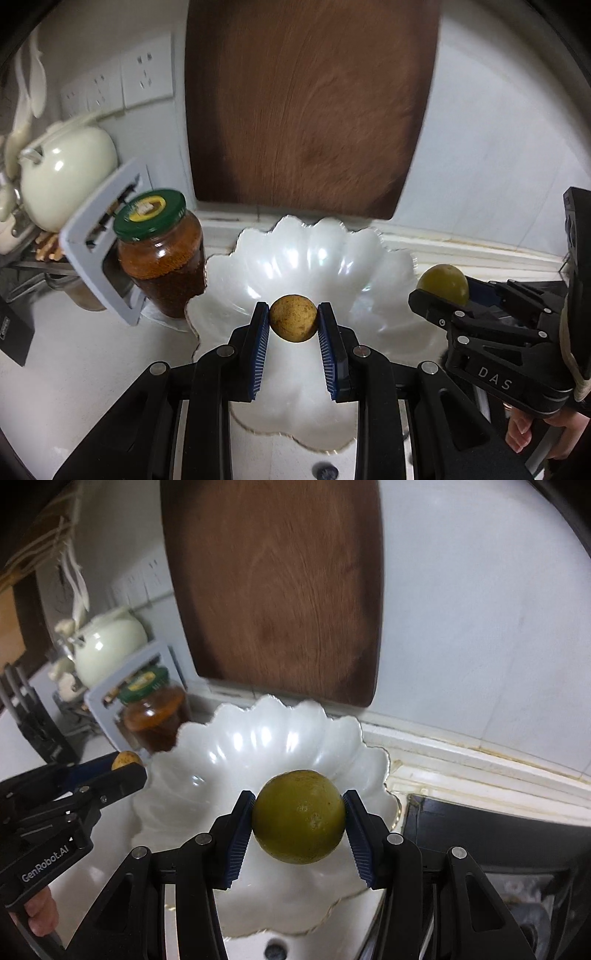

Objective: Organize fruits
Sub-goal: 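Carry both held fruits up and over the white scalloped bowl, then open both tools to drop the fruits into the bowl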

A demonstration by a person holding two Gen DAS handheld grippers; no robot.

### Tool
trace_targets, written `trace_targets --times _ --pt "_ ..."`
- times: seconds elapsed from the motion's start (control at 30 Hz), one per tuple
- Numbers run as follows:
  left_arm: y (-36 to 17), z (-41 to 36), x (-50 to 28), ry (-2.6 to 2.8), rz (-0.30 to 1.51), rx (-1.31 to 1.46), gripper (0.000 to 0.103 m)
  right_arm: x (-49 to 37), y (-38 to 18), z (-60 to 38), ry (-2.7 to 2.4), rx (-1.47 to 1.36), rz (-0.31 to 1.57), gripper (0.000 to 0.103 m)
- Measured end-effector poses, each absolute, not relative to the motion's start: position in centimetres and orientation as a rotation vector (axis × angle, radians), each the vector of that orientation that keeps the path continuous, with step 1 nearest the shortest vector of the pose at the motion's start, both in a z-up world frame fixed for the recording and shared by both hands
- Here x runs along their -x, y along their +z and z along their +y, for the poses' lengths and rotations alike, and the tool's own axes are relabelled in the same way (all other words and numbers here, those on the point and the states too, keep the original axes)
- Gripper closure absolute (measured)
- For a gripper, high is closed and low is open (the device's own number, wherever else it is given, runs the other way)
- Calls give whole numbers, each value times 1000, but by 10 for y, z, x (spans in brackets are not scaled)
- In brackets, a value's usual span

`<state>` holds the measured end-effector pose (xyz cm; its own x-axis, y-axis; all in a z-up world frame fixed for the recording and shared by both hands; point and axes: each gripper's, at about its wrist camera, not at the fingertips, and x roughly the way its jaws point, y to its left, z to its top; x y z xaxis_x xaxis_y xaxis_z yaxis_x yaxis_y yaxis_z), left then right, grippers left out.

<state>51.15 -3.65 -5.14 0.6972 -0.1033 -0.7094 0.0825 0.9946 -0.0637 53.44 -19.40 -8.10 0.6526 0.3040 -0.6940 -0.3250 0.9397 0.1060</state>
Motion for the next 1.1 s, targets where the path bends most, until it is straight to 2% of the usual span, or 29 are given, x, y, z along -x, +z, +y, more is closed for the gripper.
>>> trace_targets --times 0.33,0.77,0.83,0.9,1.0,1.07,1.1 --pt "-93 -35 -567 -80 924 1 76 -595 -120 -184 354 56 957 54" --pt "-131 -42 -601 -68 1067 -38 75 -621 -148 -174 334 98 1084 54" --pt "-133 -42 -603 -62 1076 -43 67 -623 -152 -173 339 103 1101 54" --pt "-133 -40 -603 -59 1078 -35 53 -624 -156 -171 334 118 1116 53" --pt "-127 -36 -600 -49 1068 -30 47 -622 -155 -171 318 134 1105 48" --pt "-121 -33 -596 -37 1057 -33 43 -622 -151 -172 300 131 1083 39" --pt "-118 -32 -594 -30 1053 -31 41 -621 -148 -174 294 129 1074 39"
